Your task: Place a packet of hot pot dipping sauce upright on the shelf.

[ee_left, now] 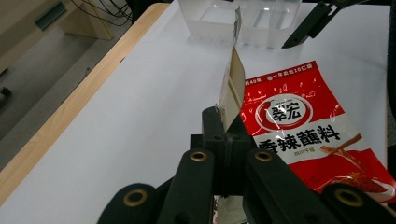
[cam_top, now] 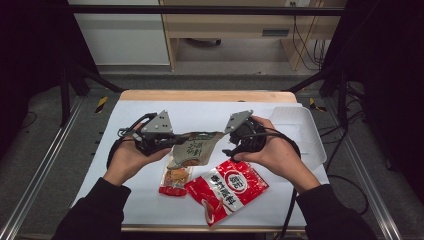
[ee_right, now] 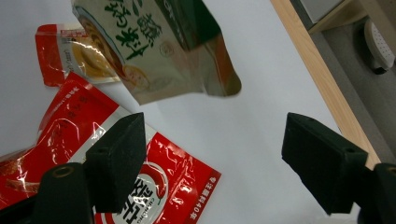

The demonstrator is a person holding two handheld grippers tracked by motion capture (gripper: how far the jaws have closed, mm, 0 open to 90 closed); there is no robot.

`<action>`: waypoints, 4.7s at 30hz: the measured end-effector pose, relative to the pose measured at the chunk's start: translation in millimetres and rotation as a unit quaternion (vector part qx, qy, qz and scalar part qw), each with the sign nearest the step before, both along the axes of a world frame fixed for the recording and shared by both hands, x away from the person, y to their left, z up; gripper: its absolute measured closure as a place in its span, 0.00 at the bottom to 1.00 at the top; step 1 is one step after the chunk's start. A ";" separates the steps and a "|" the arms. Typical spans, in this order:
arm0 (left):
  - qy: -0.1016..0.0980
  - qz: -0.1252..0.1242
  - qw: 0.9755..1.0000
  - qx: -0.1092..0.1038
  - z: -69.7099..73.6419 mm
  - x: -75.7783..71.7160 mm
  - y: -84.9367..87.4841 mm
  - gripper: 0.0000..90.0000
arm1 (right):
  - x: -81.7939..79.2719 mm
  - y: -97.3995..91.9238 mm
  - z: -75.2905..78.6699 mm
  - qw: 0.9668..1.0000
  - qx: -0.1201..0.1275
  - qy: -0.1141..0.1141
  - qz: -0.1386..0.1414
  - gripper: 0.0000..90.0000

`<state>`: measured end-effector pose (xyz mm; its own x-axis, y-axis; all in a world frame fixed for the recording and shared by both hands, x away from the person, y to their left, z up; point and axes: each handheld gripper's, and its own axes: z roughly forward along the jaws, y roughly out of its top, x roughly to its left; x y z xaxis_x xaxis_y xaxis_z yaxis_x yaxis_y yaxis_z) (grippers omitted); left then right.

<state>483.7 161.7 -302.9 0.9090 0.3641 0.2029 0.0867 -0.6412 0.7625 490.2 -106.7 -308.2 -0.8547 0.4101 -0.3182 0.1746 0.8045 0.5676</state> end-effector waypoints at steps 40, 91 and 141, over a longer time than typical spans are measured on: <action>0.002 0.019 0.998 -0.065 -17.0 -9.1 -4.9 0.52 | 10.6 18.2 7.1 0.996 -0.068 0.019 0.053 1.00; 0.015 0.256 0.959 -0.118 -140.5 -24.3 139.8 0.08 | -5.3 -155.1 60.6 0.993 -0.056 -0.032 -0.100 1.00; 0.014 0.262 0.958 -0.116 -141.2 -22.3 143.3 0.09 | -12.8 -213.4 11.8 0.987 -0.103 0.051 -0.115 1.00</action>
<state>461.3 305.0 -444.1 0.5933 0.8040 0.0396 0.3716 -0.3172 0.8725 477.4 -320.1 -296.4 -0.7782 0.5331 -0.3320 0.4148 0.8332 0.3657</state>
